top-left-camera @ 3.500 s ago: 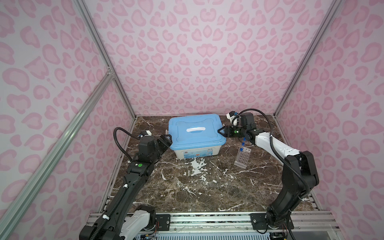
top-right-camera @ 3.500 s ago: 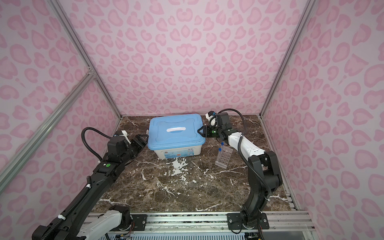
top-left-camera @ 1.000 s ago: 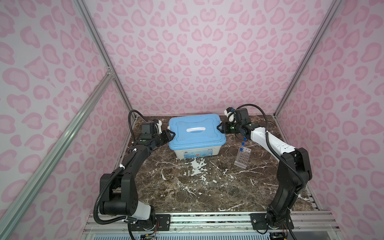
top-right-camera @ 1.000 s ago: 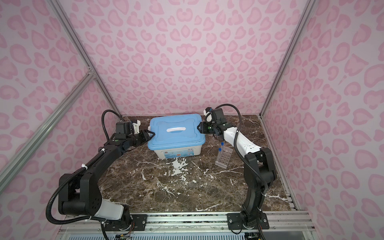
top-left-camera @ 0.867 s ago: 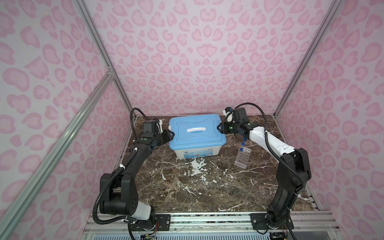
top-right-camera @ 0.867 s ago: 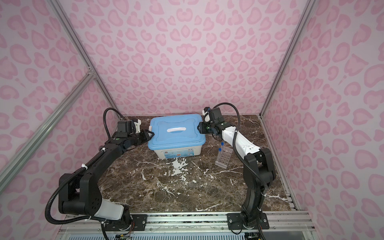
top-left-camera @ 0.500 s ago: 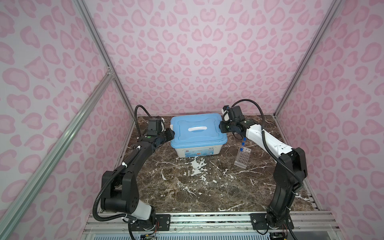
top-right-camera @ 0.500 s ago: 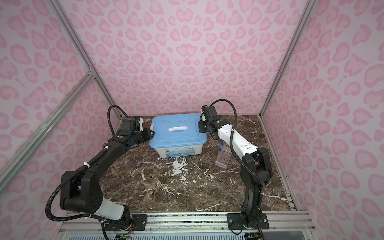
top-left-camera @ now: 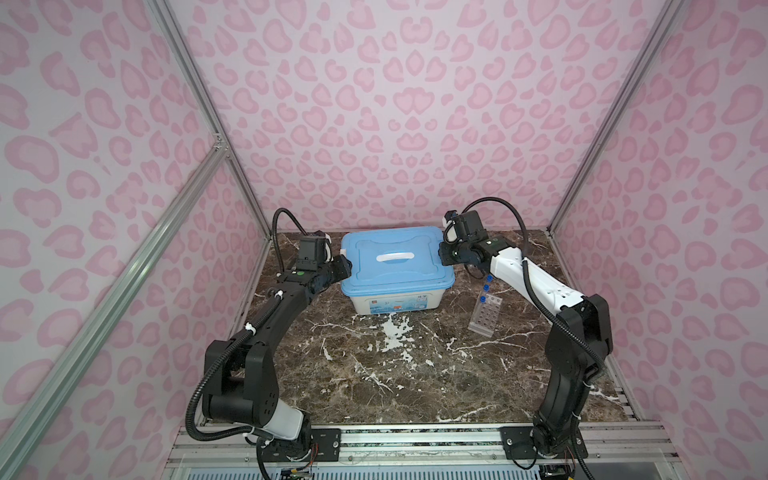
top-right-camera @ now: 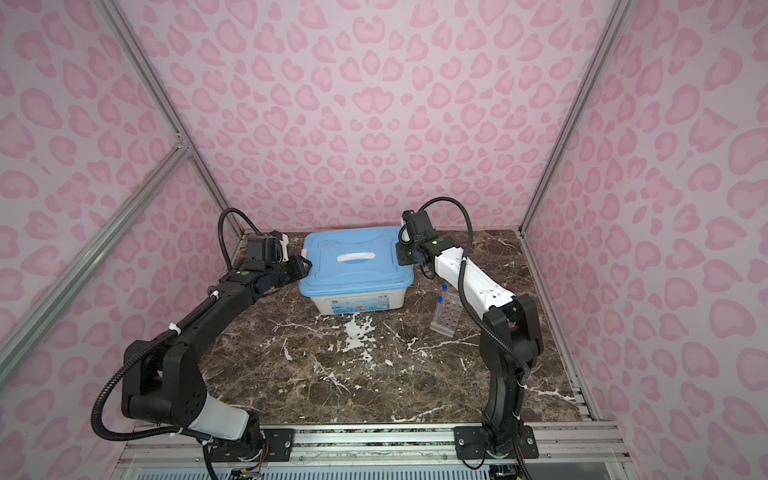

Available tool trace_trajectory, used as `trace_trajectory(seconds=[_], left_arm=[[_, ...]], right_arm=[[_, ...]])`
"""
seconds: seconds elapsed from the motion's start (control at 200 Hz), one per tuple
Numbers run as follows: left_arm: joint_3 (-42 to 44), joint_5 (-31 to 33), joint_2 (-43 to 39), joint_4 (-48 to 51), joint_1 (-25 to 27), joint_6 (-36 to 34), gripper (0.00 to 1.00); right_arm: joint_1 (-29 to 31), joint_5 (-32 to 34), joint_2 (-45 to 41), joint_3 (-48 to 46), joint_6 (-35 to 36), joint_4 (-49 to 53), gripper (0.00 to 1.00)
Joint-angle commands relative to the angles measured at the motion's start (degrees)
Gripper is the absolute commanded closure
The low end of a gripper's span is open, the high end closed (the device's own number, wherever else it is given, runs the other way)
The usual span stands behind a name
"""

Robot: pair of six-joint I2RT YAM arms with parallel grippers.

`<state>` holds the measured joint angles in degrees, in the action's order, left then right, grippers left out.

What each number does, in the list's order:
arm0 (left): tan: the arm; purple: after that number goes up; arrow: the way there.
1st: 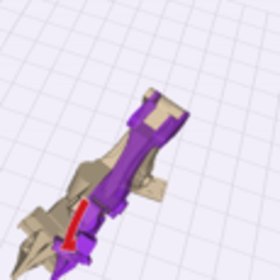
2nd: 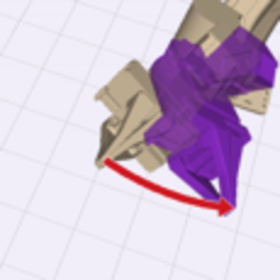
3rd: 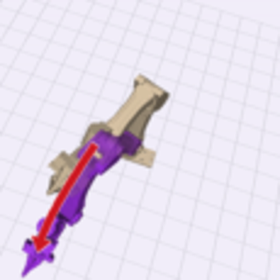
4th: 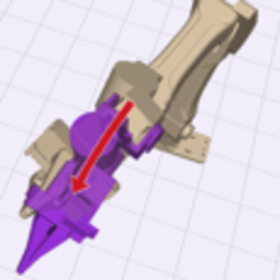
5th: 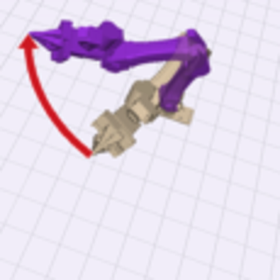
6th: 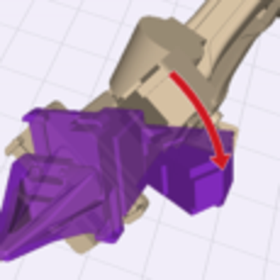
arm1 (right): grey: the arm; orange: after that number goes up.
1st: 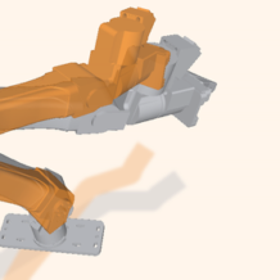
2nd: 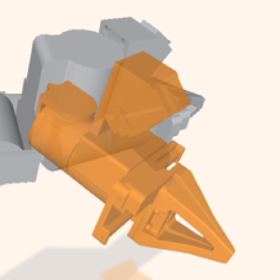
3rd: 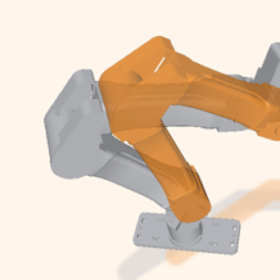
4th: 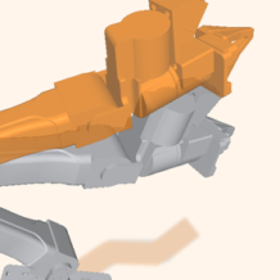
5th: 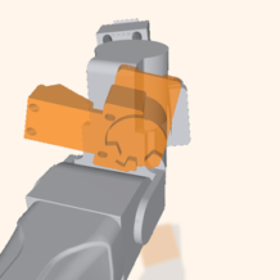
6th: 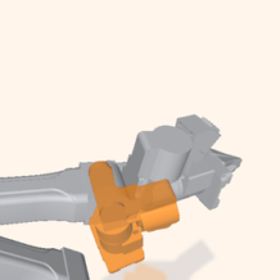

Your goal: Organize the chemistry lab equipment

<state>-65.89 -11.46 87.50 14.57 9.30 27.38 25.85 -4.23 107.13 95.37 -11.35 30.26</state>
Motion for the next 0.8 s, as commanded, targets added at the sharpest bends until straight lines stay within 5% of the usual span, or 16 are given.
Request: trace_trajectory(seconds=[0.0,0.345,0.625,0.795], left_arm=[[0.3,-2.6,-0.7,2.2,0.5,-1.1,0.48],[4.8,2.5,-8.6,-1.3,-0.5,0.2,0.18],[13.8,19.7,-20.6,-2.8,-1.6,1.3,0.00],[19.4,32.6,-26.7,-1.7,-2.8,2.7,0.02]], right_arm=[[0.2,-7.6,-0.4,-1.3,0.1,-0.8,0.45],[-4.9,-11.7,-11.7,-13.2,-1.2,-12.7,0.21],[-14.8,-5.7,-24.0,-27.5,-2.0,-21.2,0.16],[-19.5,3.4,-30.3,-37.2,-0.1,-26.6,0.12]])
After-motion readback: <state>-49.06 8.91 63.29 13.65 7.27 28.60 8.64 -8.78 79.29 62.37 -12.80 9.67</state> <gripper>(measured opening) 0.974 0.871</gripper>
